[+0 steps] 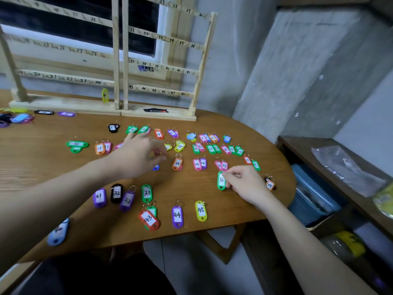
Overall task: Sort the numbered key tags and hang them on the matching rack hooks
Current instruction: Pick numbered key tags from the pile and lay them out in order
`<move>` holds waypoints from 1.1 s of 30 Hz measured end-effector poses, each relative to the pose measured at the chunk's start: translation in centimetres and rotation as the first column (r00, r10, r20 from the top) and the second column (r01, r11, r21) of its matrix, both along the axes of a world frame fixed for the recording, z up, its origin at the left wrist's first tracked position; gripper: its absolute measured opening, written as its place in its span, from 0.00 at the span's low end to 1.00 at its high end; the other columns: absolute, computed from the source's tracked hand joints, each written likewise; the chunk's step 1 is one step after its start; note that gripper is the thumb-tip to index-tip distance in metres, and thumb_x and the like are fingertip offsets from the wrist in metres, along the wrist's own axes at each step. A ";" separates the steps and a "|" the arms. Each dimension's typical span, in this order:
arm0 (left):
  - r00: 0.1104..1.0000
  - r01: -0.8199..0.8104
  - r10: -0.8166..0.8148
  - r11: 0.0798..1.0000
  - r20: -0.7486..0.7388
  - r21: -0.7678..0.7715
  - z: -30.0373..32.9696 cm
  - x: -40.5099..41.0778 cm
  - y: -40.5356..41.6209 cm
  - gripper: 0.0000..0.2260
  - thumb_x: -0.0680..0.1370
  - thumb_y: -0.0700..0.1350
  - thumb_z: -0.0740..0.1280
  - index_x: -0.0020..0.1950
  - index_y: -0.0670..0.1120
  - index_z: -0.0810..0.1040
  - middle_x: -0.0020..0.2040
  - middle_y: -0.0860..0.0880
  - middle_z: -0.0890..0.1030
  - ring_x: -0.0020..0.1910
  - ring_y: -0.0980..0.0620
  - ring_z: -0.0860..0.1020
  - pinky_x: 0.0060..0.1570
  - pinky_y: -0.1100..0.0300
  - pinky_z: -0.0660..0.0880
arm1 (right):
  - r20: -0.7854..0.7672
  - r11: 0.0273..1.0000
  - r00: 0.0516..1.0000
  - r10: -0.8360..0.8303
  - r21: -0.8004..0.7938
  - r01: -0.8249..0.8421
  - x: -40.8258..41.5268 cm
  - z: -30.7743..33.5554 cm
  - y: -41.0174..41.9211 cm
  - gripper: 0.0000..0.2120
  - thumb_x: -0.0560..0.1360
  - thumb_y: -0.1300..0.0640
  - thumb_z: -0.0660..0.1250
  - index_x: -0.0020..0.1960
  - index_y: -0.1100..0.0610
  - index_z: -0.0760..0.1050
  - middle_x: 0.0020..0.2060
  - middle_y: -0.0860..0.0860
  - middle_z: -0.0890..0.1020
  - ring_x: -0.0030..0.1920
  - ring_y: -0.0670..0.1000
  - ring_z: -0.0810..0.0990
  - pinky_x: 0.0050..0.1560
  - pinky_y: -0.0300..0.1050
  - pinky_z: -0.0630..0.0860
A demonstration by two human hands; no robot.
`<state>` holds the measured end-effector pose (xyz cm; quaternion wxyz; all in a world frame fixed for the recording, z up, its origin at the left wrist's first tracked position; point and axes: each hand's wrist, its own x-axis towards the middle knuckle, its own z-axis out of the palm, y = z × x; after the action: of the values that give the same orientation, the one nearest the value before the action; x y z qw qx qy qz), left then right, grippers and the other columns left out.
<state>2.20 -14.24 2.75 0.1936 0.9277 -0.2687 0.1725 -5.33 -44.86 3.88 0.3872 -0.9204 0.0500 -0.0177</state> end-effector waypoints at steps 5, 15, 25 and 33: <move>0.999 -0.033 0.033 0.999 0.007 -0.024 0.5 0.0 0.6 0.05 0.80 0.55 0.67 0.51 0.56 0.80 0.47 0.58 0.80 0.53 0.53 0.72 0.51 0.55 0.57 | -0.066 0.990 0.992 0.107 -0.081 -0.113 0.5 0.4 1.3 0.17 0.80 0.52 0.68 0.35 0.56 0.81 0.26 0.50 0.78 0.26 0.47 0.69 0.32 0.41 0.67; 0.997 -0.073 0.073 0.997 -0.005 -0.020 1.5 0.1 3.2 0.05 0.81 0.55 0.65 0.52 0.58 0.79 0.45 0.57 0.79 0.53 0.52 0.69 0.53 0.52 0.59 | -0.074 0.958 0.987 0.141 -0.240 -0.155 2.9 2.0 2.3 0.13 0.81 0.49 0.67 0.40 0.52 0.83 0.29 0.45 0.83 0.26 0.41 0.74 0.33 0.41 0.71; 0.970 -0.240 0.237 0.970 -0.059 -0.048 0.5 0.1 11.9 0.03 0.80 0.54 0.66 0.51 0.58 0.78 0.45 0.59 0.79 0.53 0.51 0.71 0.52 0.52 0.60 | 0.020 0.947 0.963 0.269 -0.188 -0.261 8.7 5.9 8.7 0.15 0.81 0.50 0.66 0.40 0.54 0.84 0.31 0.50 0.83 0.30 0.49 0.74 0.36 0.44 0.70; 0.904 -0.412 0.397 0.909 -0.162 -0.072 -2.0 -1.0 19.6 0.03 0.81 0.54 0.66 0.53 0.59 0.79 0.44 0.58 0.76 0.54 0.51 0.71 0.56 0.51 0.63 | -0.043 0.845 0.878 0.476 -0.253 -0.471 12.1 3.9 18.7 0.16 0.82 0.50 0.65 0.37 0.51 0.82 0.26 0.46 0.80 0.29 0.50 0.73 0.36 0.45 0.71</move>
<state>1.19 5.35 0.73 0.2205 0.9618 -0.0464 0.1556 6.77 -26.18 7.81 0.2583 -0.9461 -0.1852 0.0623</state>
